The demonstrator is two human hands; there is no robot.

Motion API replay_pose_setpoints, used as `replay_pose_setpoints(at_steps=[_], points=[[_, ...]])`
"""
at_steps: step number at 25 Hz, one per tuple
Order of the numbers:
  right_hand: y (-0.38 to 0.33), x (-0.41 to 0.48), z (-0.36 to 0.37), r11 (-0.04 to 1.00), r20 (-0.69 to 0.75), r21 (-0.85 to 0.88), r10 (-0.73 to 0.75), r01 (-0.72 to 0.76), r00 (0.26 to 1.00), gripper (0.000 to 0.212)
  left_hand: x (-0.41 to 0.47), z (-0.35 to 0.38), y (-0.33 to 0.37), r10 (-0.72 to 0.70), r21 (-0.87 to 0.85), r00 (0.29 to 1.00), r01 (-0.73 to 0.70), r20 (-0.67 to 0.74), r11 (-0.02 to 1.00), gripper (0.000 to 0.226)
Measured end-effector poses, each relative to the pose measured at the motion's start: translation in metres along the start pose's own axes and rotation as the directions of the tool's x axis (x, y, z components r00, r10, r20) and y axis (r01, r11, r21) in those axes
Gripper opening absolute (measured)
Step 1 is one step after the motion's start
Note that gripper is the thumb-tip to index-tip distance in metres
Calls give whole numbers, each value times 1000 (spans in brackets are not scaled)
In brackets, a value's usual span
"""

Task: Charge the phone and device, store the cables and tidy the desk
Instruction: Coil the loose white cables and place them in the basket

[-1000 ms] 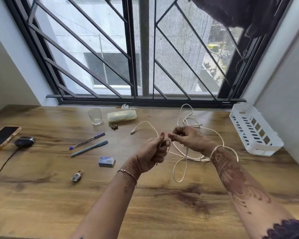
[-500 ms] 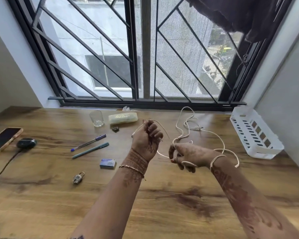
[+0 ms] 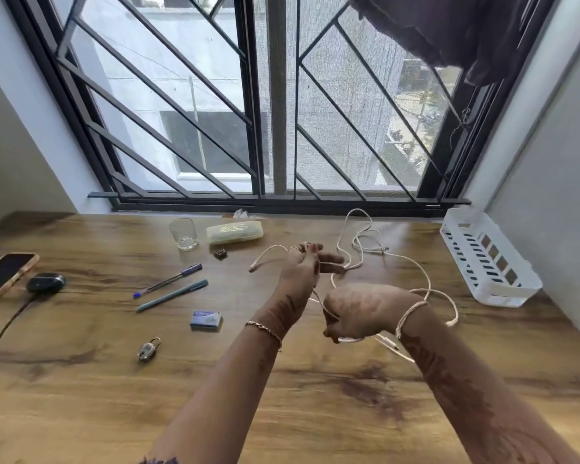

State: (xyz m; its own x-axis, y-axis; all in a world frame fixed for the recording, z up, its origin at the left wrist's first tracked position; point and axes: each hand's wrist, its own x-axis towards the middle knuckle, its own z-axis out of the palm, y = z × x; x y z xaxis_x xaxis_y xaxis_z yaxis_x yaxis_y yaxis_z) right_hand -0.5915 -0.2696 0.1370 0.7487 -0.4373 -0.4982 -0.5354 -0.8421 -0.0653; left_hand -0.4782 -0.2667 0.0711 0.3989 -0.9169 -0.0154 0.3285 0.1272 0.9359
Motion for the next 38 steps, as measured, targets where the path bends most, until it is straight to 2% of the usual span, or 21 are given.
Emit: replay_pose_setpoints(at_steps=[3, 6, 8, 10, 11, 12, 15, 17, 19, 22, 24, 26, 29, 31, 33, 35, 38], points=[[28, 0, -12, 980, -60, 190, -45, 55, 997, 18, -7, -10, -17, -35, 363, 996, 3, 82, 932, 20], [55, 5, -17, 861, -23, 504, -67, 69, 998, 32, -14, -20, -21, -114, 512, 978, 7, 178, 859, 30], [68, 7, -18, 745, -66, 665, -10, 51, 998, 41, -19, -23, -17, -166, 528, 964, 34, 206, 848, 43], [75, 11, -16, 569, -90, 822, 100, 17, 991, 53, -22, -25, -14, -201, 473, 948, 63, 247, 879, 53], [77, 14, -15, 486, -91, 874, 139, 12, 986, 58, -24, -26, -12, -210, 442, 941, 75, 265, 894, 56], [79, 18, -13, 444, -114, 895, 169, 28, 979, 59, -26, -27, -10, -216, 407, 935, 87, 282, 909, 56], [85, 35, 0, 522, -293, 848, 318, 92, 902, 48, -30, -29, -6, -251, 233, 922, 186, 294, 955, 50], [90, 39, 5, 587, -408, 806, 457, 76, 791, 46, -31, -34, -2, -252, 38, 926, 252, 280, 967, 44], [90, 38, 10, 698, -487, 716, 487, 12, 725, 48, -30, -37, 2, -232, -176, 942, 278, 244, 944, 42], [71, 42, 23, 892, -556, 437, 371, -118, 744, 40, -26, -31, 8, -185, -389, 957, 261, 222, 884, 41], [48, 46, 32, 952, -560, 278, 268, -128, 784, 37, -21, -23, 11, -131, -467, 970, 215, 206, 858, 39], [34, 47, 38, 975, -538, 190, 205, -119, 818, 38, -15, -17, 12, -113, -505, 979, 186, 172, 843, 39], [22, 40, 40, 985, -499, 156, 139, -70, 855, 35, -5, -15, 10, -84, -494, 993, 116, 86, 862, 36], [16, 34, 38, 990, -465, 136, 89, -29, 881, 32, 0, -14, 4, -62, -419, 998, 63, 15, 906, 30], [11, 27, 31, 994, -452, 105, 36, 13, 891, 27, 1, -13, 0, -57, -252, 998, 48, -28, 967, 25], [10, 16, 18, 996, -470, 88, 18, 26, 882, 25, -1, -10, -2, -46, -61, 999, 45, -14, 997, 23], [21, 2, -6, 993, -487, 115, 44, 14, 872, 19, -3, -7, 0, -1, 269, 999, -7, 32, 963, 22]])
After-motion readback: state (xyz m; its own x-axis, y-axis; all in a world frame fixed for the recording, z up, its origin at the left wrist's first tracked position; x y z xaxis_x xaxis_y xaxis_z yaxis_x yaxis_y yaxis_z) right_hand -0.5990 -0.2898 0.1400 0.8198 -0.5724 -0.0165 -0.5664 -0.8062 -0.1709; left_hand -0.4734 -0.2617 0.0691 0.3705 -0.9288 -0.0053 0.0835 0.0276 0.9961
